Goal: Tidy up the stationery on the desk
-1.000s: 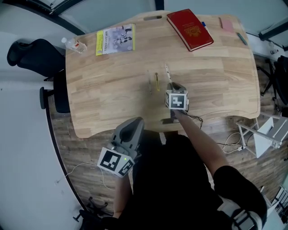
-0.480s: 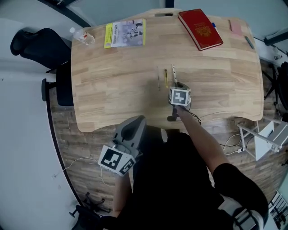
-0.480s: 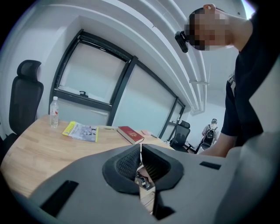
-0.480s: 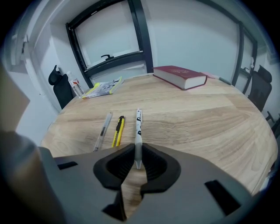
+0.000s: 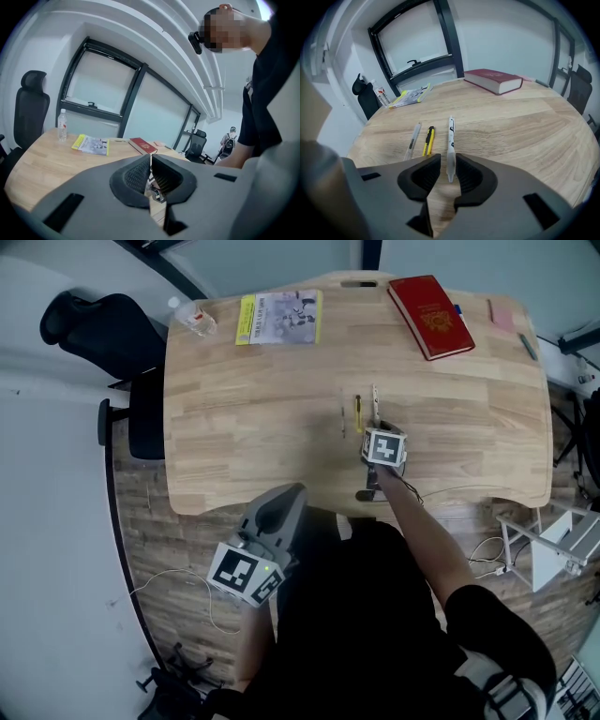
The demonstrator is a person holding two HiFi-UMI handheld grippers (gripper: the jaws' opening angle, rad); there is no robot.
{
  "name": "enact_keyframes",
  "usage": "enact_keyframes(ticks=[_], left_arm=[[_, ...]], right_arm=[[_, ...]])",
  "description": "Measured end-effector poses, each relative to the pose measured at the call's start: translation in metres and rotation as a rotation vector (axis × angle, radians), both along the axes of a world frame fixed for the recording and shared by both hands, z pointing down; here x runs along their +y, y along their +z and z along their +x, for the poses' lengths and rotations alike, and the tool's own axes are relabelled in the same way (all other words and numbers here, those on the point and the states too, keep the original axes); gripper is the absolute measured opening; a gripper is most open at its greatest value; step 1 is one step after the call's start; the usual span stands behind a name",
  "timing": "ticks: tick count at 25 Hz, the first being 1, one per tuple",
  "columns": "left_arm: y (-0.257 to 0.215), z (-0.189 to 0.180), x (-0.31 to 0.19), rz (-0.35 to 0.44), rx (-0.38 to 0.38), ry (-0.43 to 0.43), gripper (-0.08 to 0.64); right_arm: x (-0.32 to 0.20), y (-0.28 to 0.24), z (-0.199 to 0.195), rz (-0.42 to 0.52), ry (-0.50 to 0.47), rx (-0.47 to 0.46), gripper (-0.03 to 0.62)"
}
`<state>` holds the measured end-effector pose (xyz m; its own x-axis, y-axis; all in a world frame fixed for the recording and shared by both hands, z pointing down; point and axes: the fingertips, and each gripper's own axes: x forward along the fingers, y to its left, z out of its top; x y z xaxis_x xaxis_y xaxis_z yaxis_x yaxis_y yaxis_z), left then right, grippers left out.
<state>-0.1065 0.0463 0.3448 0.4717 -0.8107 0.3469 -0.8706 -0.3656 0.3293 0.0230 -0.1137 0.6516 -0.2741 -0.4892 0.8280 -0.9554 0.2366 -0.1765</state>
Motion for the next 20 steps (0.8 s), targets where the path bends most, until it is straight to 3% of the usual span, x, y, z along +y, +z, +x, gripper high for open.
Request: enact_keyframes(ticks=[6, 8, 13, 20], left_arm=[[-0.009, 0.004, -0.002, 0.033, -0.006, -0.005, 0.040], [-0.012, 0.009, -0.004, 0.042, -0.008, -0.006, 0.040], [-0.017, 0.017, -0.016, 0.080, -0.015, 0.009, 0.040], [-0.032, 0.013, -0.019, 0.130, -0.015, 0.036, 0.040]], right_arm=[[0.008, -0.042, 0.009, 0.067, -0.049, -0.072, 0.114], [0.015, -0.060, 0.015, 0.094, -0.084, -0.094, 0.086], [0.026, -0.107, 0.020, 0.196, -0.214, -0.148, 0.029], [0.058, -0.174, 0.015, 0.329, -0.399, -0.269, 0.021]])
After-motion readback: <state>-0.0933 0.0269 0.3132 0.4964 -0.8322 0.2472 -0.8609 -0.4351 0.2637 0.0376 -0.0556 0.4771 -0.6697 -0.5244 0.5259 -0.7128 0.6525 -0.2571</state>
